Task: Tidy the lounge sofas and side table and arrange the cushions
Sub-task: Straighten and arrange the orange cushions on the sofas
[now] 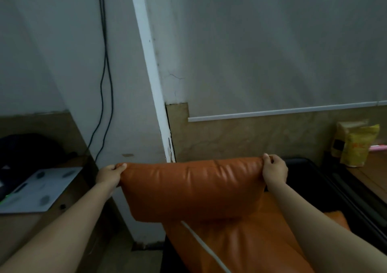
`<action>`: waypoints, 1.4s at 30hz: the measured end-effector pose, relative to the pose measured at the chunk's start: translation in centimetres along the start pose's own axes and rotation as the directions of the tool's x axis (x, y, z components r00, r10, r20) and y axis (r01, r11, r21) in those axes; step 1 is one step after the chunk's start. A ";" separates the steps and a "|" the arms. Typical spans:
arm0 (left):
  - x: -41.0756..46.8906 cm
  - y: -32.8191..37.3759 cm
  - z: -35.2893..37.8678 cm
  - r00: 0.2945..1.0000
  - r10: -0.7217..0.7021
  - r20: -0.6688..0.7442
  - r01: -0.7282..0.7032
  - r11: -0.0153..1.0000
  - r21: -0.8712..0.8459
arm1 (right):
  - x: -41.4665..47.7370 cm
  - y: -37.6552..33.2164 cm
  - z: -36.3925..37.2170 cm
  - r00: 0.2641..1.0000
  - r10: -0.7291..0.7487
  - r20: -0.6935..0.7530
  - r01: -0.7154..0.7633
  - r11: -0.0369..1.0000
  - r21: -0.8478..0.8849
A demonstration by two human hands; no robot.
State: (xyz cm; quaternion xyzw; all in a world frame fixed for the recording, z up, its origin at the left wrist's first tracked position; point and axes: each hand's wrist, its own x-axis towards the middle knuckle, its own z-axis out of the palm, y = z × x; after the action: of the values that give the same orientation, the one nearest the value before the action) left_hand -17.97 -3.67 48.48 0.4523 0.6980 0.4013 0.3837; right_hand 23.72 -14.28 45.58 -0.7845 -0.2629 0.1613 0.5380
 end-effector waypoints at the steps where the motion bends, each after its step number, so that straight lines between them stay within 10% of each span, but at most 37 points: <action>1: 0.5 -1.0 0.0 0.999 -0.026 0.033 0.025 0.999 0.022 | -0.3 0.3 0.4 1.000 0.024 -0.009 -0.024 1.000 -0.011; 9: 2.9 -3.9 1.3 0.991 0.031 0.131 -0.070 0.949 0.306 | -0.8 1.7 2.7 0.989 0.126 -0.077 -0.129 0.991 -0.038; 23: 5.4 0.2 7.3 0.917 0.184 0.353 -0.394 0.297 0.870 | 1.9 2.0 6.0 0.973 0.195 -0.121 -0.197 0.980 -0.001; 28: 4.6 1.8 12.2 0.796 0.149 0.587 -0.595 0.374 0.711 | 2.3 1.6 5.7 0.992 0.102 -0.079 -0.110 0.989 -0.096; 32: 3.3 2.4 15.2 0.614 -0.040 0.788 -0.600 0.625 0.500 | 1.9 1.9 6.2 0.931 -0.356 0.084 0.356 0.828 -0.434; 37: 2.8 3.4 16.7 0.517 -0.240 0.822 -0.632 0.540 0.556 | -1.6 3.5 8.6 0.731 -0.610 0.305 0.666 0.540 -0.515; 42: 2.2 2.6 17.9 0.499 -0.241 0.832 -0.684 0.480 0.550 | -3.1 4.2 9.8 0.722 -0.546 0.425 0.686 0.486 -0.542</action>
State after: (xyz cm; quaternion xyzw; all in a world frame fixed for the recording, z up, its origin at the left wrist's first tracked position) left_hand -1.74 2.93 43.58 0.8094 0.4428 -0.2077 0.3252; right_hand 16.93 -9.81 38.00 -0.7537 -0.6176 -0.0726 0.2128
